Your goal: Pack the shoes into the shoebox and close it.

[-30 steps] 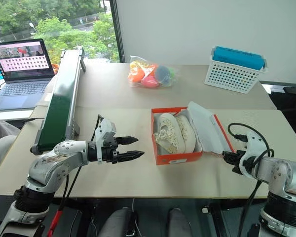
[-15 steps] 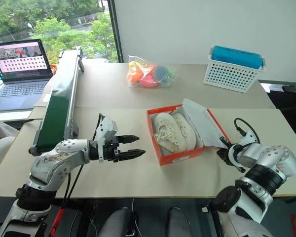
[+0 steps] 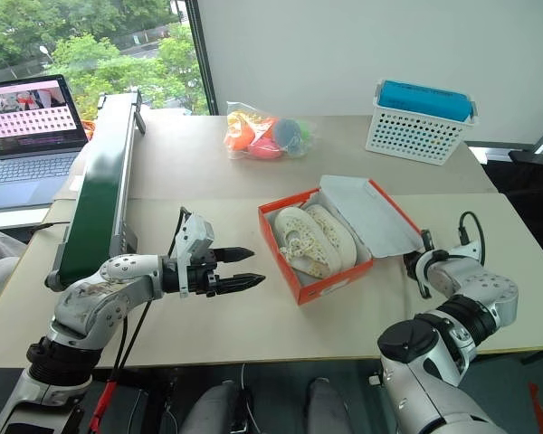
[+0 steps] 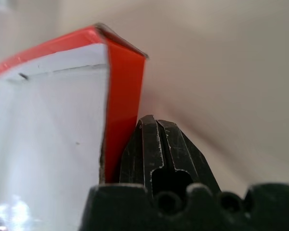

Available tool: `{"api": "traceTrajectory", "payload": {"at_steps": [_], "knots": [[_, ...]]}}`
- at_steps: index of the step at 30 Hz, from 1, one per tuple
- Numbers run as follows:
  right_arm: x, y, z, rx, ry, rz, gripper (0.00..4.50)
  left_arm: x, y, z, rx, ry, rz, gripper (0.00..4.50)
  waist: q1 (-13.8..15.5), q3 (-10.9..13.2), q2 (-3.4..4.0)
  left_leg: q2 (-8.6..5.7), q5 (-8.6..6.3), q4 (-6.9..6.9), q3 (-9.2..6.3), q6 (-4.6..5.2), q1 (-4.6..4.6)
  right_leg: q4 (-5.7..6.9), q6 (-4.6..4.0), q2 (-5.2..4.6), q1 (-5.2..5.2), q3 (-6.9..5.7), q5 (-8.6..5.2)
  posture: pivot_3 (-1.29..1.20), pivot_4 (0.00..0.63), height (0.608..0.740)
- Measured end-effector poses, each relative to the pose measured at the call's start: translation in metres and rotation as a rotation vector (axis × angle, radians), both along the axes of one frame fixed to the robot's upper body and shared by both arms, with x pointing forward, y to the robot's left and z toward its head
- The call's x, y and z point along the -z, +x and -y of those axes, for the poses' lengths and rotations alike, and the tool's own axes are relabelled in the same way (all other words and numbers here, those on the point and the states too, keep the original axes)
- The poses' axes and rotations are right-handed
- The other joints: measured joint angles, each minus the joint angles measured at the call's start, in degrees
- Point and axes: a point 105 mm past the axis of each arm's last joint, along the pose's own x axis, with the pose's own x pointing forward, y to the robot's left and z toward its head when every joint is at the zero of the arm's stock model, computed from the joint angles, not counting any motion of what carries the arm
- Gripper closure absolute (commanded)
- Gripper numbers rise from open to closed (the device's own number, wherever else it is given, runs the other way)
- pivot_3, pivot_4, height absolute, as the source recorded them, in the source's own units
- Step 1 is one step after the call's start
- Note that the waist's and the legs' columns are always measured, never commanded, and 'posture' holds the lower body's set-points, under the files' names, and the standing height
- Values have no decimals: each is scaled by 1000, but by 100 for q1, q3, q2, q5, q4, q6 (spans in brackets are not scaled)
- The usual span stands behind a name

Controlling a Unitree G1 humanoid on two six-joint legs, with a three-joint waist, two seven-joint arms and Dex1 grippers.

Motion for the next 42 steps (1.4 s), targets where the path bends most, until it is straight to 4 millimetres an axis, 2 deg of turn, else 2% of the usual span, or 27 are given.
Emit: {"api": "traceTrajectory", "payload": {"at_steps": [4,9,12,14,15,16,17,19,22,24,26,29,31,37,42], "knots": [[-18,10,-8,19,-7,129,4461,-1,1,-1,1,7,6,1028,5,9,14,-1,0,1,0,0,0,0,0,0,0,2,0,0,150,699],[-55,13,-23,-101,-219,286,4461,-4,2,0,5,9,16,1028,5,21,34,-1,0,0,0,0,-1,0,0,-1,-2,3,0,0,150,699],[-99,7,-43,-261,-436,451,4461,-4,2,-1,6,12,16,1028,9,39,63,-1,0,0,1,0,-3,2,0,-1,-7,5,0,0,150,699],[-136,-5,-63,-416,-667,578,4461,-4,3,-1,5,13,18,1028,17,43,71,0,0,-1,0,0,-4,2,1,-1,-11,4,-1,0,150,699],[-155,-13,-80,-506,-774,658,4461,-4,3,-1,2,15,18,1028,5,43,70,3,0,-3,0,0,-2,1,1,2,-9,4,-2,0,150,699],[-165,-21,-95,-594,-871,711,4461,-5,3,0,5,11,19,1028,2,41,67,4,-1,-3,-1,0,0,-2,3,4,-5,4,-3,0,150,699],[-167,-25,-103,-646,-915,729,4461,-5,3,0,5,11,19,1028,3,39,63,4,-1,-3,-1,0,4,-2,5,4,-1,3,-5,0,150,699],[-151,-40,-131,-875,-1031,744,4461,-5,3,0,6,10,22,1028,32,38,56,3,-1,-2,-3,0,4,-6,34,1,2,-3,-22,0,150,699],[-126,-59,-168,-1176,-1078,761,4461,-5,4,0,-2,10,22,1028,48,39,54,2,-1,3,-3,0,1,-9,37,-4,2,-2,-23,0,150,699],[-114,-60,-176,-1268,-1116,732,4461,-5,4,0,-4,10,23,1028,55,41,47,2,-1,3,-3,1,1,-11,37,-5,4,-5,-23,0,150,699],[-105,-49,-177,-1279,-1146,673,4461,-5,4,0,-6,9,22,1028,66,42,45,1,-1,5,-2,0,-1,-11,34,-6,2,-4,-21,0,150,699],[-96,-17,-170,-1199,-1164,549,4461,-5,5,1,-12,5,23,1028,69,44,43,1,-1,5,-2,0,-2,-8,-1,-5,-1,-6,0,0,150,699],[-89,-4,-172,-1172,-1149,502,4461,-4,5,0,-21,5,23,1028,67,44,42,2,0,3,-2,0,-5,-6,-3,-3,-5,-6,0,0,150,699],[-52,3,-197,-1294,-1184,387,4461,1,6,-3,-65,5,14,1028,60,44,42,-4,-1,7,-1,1,-10,-5,0,-11,-4,-7,2,0,150,699],[-41,6,-200,-1333,-1302,321,4461,1,10,-5,-124,-14,22,1028,60,27,18,1,-1,10,-7,0,23,-3,4,-8,24,-14,-2,0,150,699]]}}
